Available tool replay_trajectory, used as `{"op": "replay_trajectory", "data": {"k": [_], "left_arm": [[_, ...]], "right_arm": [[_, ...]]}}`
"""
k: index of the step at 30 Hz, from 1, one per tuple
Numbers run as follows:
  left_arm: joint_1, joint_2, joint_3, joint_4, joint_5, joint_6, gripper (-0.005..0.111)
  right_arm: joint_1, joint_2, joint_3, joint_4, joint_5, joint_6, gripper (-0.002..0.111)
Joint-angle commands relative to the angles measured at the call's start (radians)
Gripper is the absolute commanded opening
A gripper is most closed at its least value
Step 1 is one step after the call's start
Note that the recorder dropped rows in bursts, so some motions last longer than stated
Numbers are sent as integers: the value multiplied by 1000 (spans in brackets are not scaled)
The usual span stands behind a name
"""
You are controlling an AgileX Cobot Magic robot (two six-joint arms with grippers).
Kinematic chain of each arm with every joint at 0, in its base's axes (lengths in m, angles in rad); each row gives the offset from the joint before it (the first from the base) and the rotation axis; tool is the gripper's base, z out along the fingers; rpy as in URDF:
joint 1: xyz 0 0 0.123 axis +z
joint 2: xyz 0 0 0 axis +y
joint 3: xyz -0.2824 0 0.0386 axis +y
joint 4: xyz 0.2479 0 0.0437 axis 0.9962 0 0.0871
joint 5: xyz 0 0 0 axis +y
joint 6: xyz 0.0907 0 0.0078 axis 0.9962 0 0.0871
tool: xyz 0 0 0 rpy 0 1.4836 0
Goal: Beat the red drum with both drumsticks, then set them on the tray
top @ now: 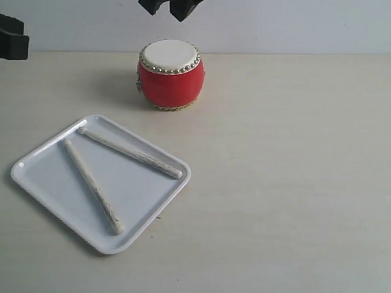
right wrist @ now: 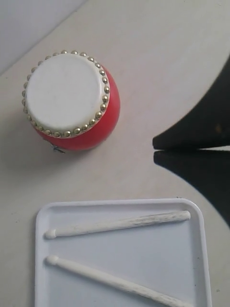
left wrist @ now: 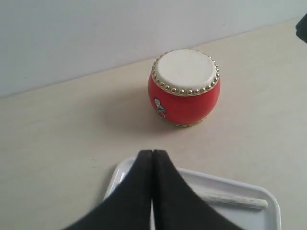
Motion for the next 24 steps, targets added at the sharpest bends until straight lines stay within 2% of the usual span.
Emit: {"op": "replay_trajectory", "data": {"k": [1,8,17,24], "left_arm": [[3,-63,35,0,-52,4,0],[3,-123,86,-6,-89,0,0],[3,-125,133,-14,-135,0,0],[3,-125,152,-14,-141,-57,0]], "right_arm": [[-27,-48,-4,95,-5,-43,0],[-91,-112,170,197,-15,-119,0],[-159,-286,426,303,-190,-236,0],[-168,-549,738,351,-455,-303,0]]}}
